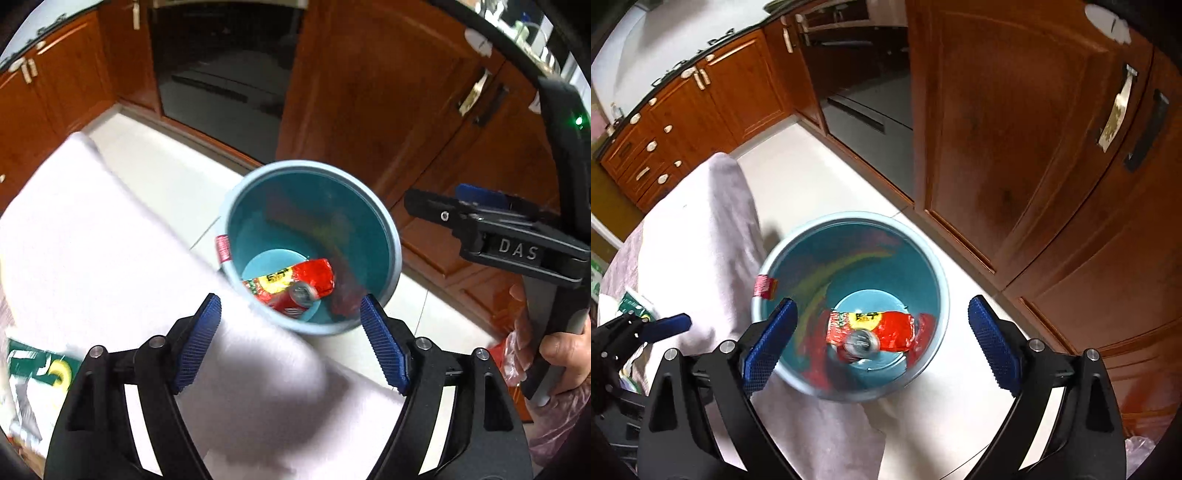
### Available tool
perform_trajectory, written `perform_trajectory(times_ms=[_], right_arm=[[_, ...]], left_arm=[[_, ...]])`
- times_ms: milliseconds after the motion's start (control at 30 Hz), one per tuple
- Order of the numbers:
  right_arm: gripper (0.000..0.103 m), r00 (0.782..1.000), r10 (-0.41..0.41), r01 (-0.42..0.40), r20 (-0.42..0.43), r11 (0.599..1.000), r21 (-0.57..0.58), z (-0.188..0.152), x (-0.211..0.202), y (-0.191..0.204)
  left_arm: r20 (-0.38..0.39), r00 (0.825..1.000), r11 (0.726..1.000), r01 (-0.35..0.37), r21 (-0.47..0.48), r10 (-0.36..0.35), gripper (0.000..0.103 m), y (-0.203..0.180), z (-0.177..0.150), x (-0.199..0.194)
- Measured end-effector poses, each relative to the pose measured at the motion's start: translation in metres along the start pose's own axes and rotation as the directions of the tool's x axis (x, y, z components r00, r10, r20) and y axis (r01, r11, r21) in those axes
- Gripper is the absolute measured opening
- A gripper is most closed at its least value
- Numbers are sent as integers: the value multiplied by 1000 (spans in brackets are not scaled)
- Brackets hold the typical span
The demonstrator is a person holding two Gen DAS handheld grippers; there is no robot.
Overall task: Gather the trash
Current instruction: 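Move the right tool back to the table and grasp the white tissue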
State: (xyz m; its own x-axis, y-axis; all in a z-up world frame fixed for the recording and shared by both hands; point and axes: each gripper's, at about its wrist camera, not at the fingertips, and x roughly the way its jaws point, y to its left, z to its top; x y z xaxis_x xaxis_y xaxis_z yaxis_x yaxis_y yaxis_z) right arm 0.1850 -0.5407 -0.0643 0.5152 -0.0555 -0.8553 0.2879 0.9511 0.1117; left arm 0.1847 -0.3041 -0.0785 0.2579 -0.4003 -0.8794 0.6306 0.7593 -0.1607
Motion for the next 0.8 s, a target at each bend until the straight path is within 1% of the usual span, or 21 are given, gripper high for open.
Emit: perform_trajectory(times_ms=[33, 67, 133, 233, 400, 533, 667, 800], right_arm=[[91, 1000, 9, -9, 4, 1000, -9, -3, -6, 6], [93, 1000, 17, -17, 7, 1000, -16, -6, -10, 11], [93, 999, 34, -33, 16, 999, -38, -12, -21, 23], [93, 998, 62, -60, 23, 995, -81, -23, -38, 47], [93, 994, 108, -106, 10, 983, -152, -47, -60, 92], [93, 993, 119, -119, -13, 969, -218, -65, -67, 125], [93, 987, 142, -155, -70, 958, -242, -87, -64, 156], [93, 982, 132, -164, -133, 947, -276, -106, -53, 186]], left_arm=[[11, 1000, 1000, -10, -8, 10, 84, 2, -2, -7], [21, 1000, 1000, -20, -16, 21, 91, 4, -7, -15], [60, 997, 998, -46, -36, 48, 95, 11, -20, -38], [86, 993, 995, -79, -57, 83, 96, 21, -40, -66], [114, 984, 988, -127, -89, 137, 98, 42, -70, -110], [126, 974, 976, -174, -132, 191, 99, 67, -103, -139], [126, 968, 963, -191, -189, 217, 99, 92, -134, -160], [134, 963, 948, -196, -249, 234, 99, 119, -164, -178]])
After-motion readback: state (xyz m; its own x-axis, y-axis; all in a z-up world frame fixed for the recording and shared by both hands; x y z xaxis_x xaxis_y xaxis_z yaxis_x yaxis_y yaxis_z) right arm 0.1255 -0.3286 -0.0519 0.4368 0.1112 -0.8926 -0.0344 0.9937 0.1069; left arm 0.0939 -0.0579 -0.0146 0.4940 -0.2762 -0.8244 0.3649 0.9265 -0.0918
